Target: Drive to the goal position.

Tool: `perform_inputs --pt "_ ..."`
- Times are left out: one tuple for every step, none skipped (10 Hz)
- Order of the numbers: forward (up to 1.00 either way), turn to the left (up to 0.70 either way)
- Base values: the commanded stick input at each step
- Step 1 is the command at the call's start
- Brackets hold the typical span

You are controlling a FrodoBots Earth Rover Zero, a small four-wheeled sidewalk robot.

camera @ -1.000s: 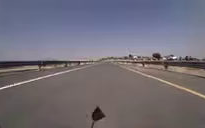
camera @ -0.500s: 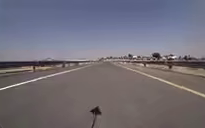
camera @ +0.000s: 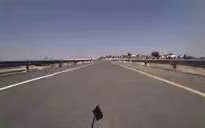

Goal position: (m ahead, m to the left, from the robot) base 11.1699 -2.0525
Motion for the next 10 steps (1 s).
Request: perform_inputs --pt "1.0 -0.01" --pt "1.0 -0.01" --pt "1.0 -0.01" --pt "1.0 -0.01" --pt "1.0 -0.01" --pt "1.0 -0.01" --pt "1.0 -0.01" --pt "1.0 -0.01" --pt "1.0 -0.01" --pt "1.0 -0.01"
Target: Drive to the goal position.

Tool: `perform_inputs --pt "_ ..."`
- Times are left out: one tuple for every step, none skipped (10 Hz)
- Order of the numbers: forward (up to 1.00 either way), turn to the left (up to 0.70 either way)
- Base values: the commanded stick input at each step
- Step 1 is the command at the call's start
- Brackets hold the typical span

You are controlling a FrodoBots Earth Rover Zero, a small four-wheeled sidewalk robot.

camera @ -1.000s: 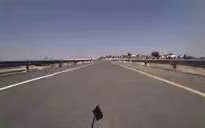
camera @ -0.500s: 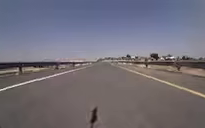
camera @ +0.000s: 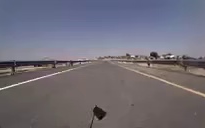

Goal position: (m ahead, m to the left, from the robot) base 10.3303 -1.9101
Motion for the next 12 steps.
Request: perform_inputs --pt "1.0 -0.01" --pt "1.0 -0.01" --pt "1.0 -0.01" --pt "1.0 -0.01" --pt "1.0 -0.01" --pt "1.0 -0.01" --pt "1.0 -0.01" --pt "1.0 -0.01" --pt "1.0 -0.01" --pt "1.0 -0.01" --pt "1.0 -0.01" --pt "1.0 -0.01"
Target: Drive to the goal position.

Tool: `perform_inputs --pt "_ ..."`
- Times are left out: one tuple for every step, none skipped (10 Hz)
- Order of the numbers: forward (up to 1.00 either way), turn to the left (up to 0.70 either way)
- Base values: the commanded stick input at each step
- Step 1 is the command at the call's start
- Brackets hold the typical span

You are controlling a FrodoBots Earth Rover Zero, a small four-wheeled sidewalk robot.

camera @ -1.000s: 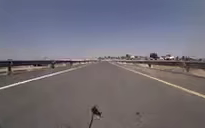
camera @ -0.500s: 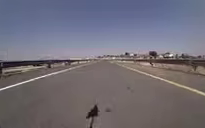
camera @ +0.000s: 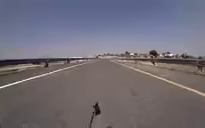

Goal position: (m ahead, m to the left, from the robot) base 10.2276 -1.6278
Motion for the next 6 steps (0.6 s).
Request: perform_inputs --pt "1.0 -0.01" --pt "1.0 -0.01" --pt "1.0 -0.01" --pt "1.0 -0.01" --pt "1.0 -0.01" --pt "1.0 -0.01"
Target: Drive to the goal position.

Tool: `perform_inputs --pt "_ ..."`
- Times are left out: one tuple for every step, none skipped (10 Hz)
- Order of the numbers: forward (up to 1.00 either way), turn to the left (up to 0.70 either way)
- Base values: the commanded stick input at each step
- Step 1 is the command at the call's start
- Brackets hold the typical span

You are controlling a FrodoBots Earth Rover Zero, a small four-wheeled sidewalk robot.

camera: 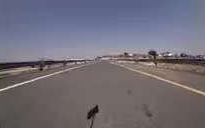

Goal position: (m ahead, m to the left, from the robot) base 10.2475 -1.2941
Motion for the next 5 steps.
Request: perform_inputs --pt "1.0 -0.01" --pt "1.0 -0.01" --pt "1.0 -0.01" --pt "1.0 -0.01" --pt "1.0 -0.01"
